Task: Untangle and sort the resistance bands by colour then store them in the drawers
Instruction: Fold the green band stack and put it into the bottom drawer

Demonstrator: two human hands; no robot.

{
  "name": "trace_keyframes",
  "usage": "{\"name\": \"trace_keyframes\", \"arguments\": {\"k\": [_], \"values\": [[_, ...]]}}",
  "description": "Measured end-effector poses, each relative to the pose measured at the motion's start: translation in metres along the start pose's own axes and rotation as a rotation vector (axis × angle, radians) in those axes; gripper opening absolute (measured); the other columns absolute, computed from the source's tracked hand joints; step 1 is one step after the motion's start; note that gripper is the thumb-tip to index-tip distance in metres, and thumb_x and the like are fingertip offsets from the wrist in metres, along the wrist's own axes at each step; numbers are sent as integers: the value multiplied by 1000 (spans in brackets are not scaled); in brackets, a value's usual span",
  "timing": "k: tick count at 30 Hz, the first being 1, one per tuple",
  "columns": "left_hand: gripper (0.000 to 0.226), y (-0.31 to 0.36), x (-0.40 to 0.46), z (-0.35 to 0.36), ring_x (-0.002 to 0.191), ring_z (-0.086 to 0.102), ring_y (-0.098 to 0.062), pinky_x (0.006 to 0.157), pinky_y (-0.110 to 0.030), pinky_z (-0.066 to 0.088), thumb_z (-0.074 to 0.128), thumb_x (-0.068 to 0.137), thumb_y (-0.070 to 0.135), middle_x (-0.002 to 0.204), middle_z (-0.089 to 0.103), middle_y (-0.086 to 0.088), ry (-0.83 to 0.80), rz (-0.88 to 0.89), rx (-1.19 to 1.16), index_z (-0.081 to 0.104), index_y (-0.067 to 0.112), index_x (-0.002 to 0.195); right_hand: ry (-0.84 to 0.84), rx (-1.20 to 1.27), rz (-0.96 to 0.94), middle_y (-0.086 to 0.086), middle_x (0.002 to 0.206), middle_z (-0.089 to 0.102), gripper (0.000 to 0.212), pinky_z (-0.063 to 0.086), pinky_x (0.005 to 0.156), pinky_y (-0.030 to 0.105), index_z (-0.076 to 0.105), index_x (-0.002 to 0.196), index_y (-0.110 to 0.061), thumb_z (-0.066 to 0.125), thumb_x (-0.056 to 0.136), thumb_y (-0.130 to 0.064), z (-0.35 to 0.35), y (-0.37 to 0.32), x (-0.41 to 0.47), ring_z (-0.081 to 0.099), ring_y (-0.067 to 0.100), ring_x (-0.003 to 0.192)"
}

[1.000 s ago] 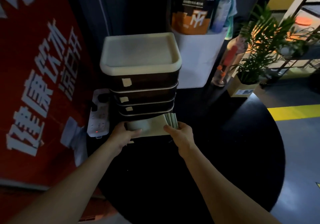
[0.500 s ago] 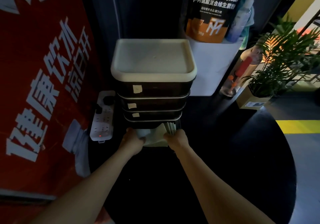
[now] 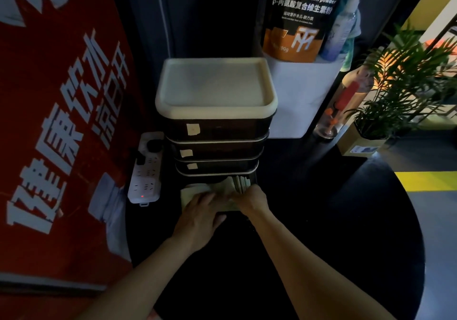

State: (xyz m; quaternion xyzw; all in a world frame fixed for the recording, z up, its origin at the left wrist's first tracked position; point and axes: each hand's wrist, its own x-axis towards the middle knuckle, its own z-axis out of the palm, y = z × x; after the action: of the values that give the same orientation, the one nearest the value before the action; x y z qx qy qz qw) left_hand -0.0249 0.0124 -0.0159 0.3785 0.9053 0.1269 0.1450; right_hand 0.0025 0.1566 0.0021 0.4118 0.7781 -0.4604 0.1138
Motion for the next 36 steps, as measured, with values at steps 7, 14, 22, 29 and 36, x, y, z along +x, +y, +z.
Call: {"name": "trace_keyframes", "arguments": {"k": [7, 14, 22, 29, 36], "values": [[61, 3, 2, 2, 131, 27, -28, 105, -37, 28, 42, 95, 44, 148, 22, 6, -53, 9, 157, 13, 37, 148, 193, -294, -416, 2, 116, 60, 34, 48, 76, 29, 58, 118, -17, 62, 85, -13, -33, 14, -14, 57, 21, 106], [63, 10, 5, 7, 135, 16, -28, 114, -40, 22, 45, 94, 19, 151, 8, 6, -77, -51, 218, 16, 40, 146, -63, -735, -783, -10, 157, 14, 69, 21, 114, 24, 27, 147, -22, 56, 88, -4, -30, 36, -13, 12, 15, 145], [70, -13, -6, 6, 134, 31, -24, 102, -33, 40, 44, 85, -2, 146, 32, 4, 64, 59, 117, 28, 29, 146, -29, -814, -758, -11, 158, 1, 71, 16, 113, 19, 12, 150, -23, 53, 93, -13, -28, 47, -3, 10, 11, 145], [74, -17, 9, 1, 139, 18, -24, 110, -30, 31, 38, 86, -8, 151, 19, 2, 16, 95, 59, 23, 29, 148, 3, -841, -771, -9, 159, 6, 60, 24, 112, 24, 14, 150, -22, 42, 98, -14, -36, 38, 5, 16, 15, 145], [72, -22, 16, -15, 139, 18, -24, 111, -29, 26, 37, 85, -10, 152, 19, -1, -42, 127, -3, 29, 27, 147, 21, -852, -770, -8, 158, 10, 57, 32, 108, 27, 19, 150, -21, 41, 98, -13, -31, 32, 11, 23, 17, 142]]}}
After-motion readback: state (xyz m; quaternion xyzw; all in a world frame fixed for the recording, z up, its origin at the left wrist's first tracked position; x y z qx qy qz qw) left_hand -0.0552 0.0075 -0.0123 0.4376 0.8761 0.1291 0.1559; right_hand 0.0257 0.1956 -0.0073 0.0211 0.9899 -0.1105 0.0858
